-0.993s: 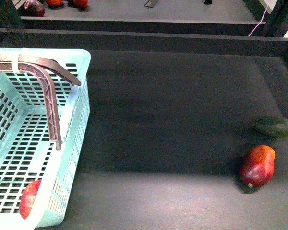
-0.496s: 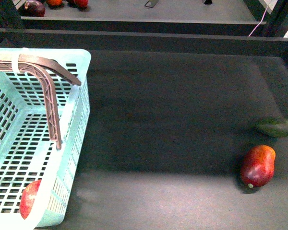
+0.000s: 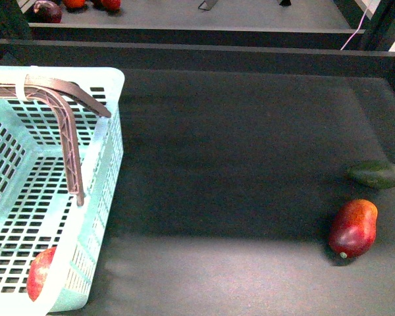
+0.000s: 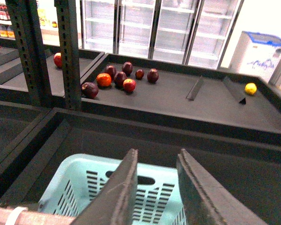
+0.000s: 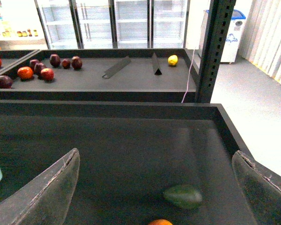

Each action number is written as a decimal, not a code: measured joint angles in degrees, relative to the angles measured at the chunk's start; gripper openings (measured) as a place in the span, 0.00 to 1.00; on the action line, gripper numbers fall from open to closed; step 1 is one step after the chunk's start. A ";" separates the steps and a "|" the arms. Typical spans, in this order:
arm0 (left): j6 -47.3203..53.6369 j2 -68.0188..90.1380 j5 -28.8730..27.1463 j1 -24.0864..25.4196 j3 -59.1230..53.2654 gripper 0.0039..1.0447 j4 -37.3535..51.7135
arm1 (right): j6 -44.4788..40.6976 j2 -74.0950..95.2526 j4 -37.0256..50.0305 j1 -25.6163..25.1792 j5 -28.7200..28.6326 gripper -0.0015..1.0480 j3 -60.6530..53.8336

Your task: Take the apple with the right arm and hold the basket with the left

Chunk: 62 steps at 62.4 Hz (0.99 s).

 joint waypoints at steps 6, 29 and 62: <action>1.90 -4.07 -0.02 0.00 -3.50 0.03 -0.28 | 0.02 0.00 0.00 0.00 0.00 0.92 0.00; 2.73 -17.68 -0.02 0.00 -10.82 0.03 -6.64 | 0.00 0.00 0.00 0.00 0.00 0.92 0.00; 2.91 -35.19 -0.02 0.00 -15.28 0.03 -18.95 | 0.00 0.00 -0.02 0.00 0.02 0.92 0.00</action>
